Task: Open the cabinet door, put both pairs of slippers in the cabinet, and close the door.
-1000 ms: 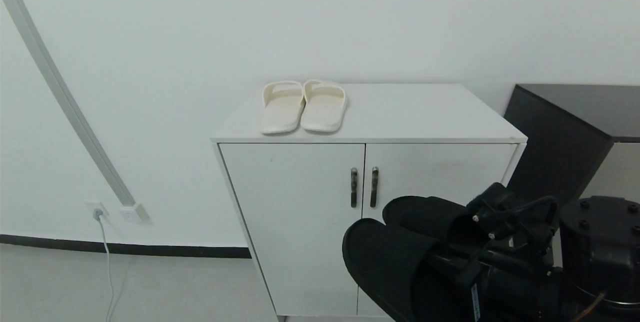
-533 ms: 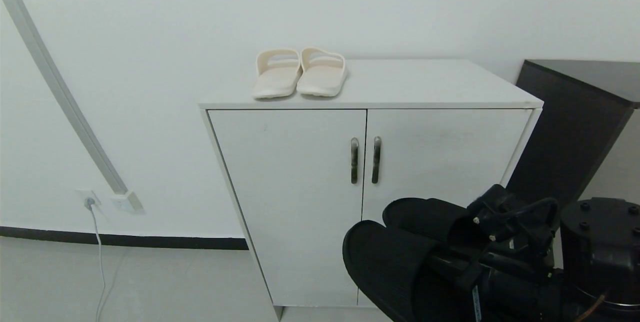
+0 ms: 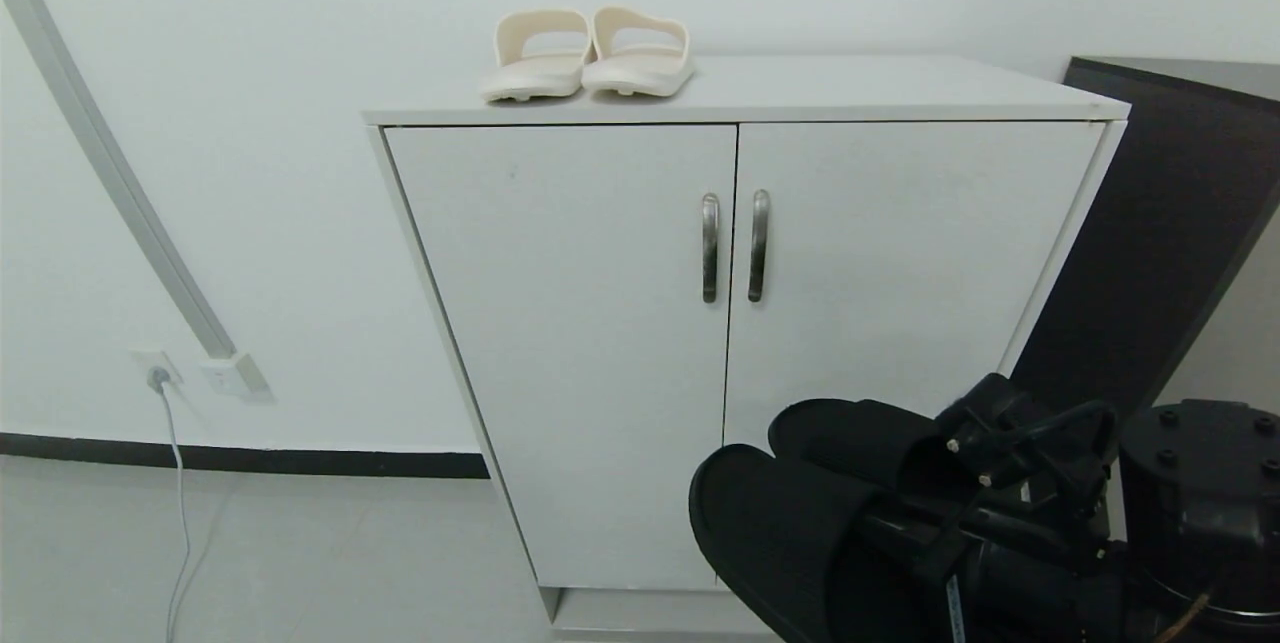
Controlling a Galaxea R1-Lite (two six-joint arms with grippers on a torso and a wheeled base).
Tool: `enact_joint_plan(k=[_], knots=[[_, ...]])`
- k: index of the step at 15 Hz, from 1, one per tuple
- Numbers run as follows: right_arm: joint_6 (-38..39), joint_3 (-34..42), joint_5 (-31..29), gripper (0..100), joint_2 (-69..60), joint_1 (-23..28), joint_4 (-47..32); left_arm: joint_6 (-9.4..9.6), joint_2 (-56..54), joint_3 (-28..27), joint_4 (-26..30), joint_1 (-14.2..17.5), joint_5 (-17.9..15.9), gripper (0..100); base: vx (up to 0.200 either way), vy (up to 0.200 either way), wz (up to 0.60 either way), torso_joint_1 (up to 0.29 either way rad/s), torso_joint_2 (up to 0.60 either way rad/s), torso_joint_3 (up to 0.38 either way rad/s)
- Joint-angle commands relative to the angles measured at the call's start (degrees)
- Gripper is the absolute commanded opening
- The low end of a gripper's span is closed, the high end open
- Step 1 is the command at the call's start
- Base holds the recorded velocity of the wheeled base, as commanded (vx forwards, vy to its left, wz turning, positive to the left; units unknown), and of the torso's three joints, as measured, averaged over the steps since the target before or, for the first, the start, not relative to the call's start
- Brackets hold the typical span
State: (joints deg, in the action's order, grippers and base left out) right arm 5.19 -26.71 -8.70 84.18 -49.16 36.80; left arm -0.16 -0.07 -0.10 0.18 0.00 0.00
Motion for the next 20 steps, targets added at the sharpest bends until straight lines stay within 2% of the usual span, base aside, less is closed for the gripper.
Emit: enact_joint_plan(k=[1,10,14,15,16,18,19,20], knots=[[-0.01,0.08,0.00,0,0.02,-0.05,0.02,-0.02,0.07,0.01,-0.01,0.00,0.00,100,0.000,0.000,0.00,-0.012,0.42,0.398],[-0.10,0.87,-0.08,0,-1.73,-0.05,0.02,-0.37,0.07,0.01,-0.01,0.00,0.35,100,0.000,0.000,0.00,0.000,0.01,0.015],[-0.01,1.13,0.27,0,-2.70,-0.05,0.02,-0.72,0.07,-0.96,-0.97,0.00,1.67,100,0.000,0.000,0.00,-0.002,0.13,0.094],[-0.10,1.40,0.35,0,-2.79,-0.05,-0.07,-2.74,0.60,-5.70,-1.94,0.00,1.85,100,0.000,0.000,0.00,-0.002,0.06,0.027],[-0.10,1.57,0.35,0,-2.79,-0.05,0.02,-4.41,3.50,-9.75,0.78,-0.18,1.32,100,0.000,0.000,0.00,0.000,0.00,0.000],[-0.18,1.75,0.44,0,-2.53,-0.32,-0.07,-1.95,9.74,-10.80,1.14,-0.44,-2.99,100,0.000,0.000,0.00,0.000,0.00,0.000],[-0.18,1.92,0.44,0,-2.53,-0.41,-0.07,-1.60,10.80,-10.80,0.17,-0.44,-4.83,100,0.000,0.000,0.00,0.000,0.00,0.000],[-0.18,2.19,0.53,0,-2.53,-0.49,-0.07,-1.25,14.31,-10.80,-2.03,-0.44,-8.17,100,0.000,0.000,0.00,0.000,0.00,0.000]])
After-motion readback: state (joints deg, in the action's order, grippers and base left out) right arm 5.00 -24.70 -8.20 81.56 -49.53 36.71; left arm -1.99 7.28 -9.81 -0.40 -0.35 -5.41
